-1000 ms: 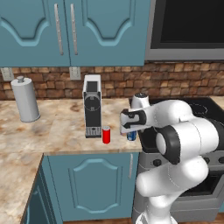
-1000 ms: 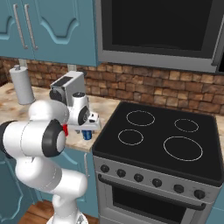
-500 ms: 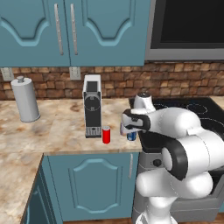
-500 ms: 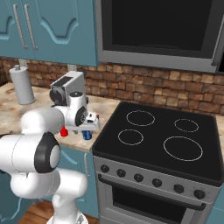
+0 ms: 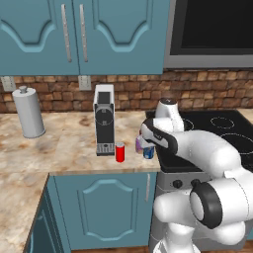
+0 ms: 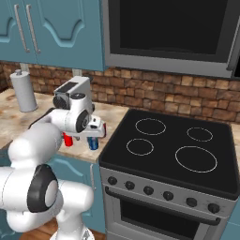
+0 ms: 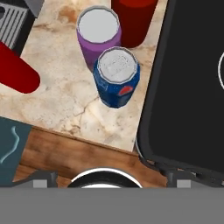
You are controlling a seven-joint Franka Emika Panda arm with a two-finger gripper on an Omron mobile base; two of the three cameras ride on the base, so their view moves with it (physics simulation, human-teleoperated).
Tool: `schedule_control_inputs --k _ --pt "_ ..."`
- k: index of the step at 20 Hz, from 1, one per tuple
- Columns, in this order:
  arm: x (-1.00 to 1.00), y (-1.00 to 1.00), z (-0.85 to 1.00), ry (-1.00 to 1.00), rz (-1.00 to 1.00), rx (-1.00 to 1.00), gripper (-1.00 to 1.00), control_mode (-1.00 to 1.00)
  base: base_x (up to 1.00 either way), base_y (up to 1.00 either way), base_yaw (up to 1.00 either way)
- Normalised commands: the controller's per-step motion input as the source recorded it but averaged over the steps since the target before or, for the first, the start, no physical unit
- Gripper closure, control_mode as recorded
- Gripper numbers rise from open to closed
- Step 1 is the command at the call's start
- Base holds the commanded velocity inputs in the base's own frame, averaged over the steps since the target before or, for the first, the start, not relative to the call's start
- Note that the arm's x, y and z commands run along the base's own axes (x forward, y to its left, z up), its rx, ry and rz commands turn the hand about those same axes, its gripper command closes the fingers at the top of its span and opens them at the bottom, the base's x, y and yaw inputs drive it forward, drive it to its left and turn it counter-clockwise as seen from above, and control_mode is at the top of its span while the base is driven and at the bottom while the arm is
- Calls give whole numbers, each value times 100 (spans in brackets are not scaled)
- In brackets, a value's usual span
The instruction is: Four empty soda cans are scattered around the kitchen. Gather all the cans and cluster them next to the stove for recycling.
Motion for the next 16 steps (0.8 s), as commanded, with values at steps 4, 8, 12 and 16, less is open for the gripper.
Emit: schedule_control_inputs --k 4,8,12,16 --pt "-31 0 34 -4 0 3 -100 -100 0 0 0" --pt "-33 0 33 -6 0 2 -100 -100 0 0 0" --pt "-35 0 37 -6 0 2 -100 -100 0 0 0" --pt "-37 0 36 -8 0 0 -100 -100 0 0 0"
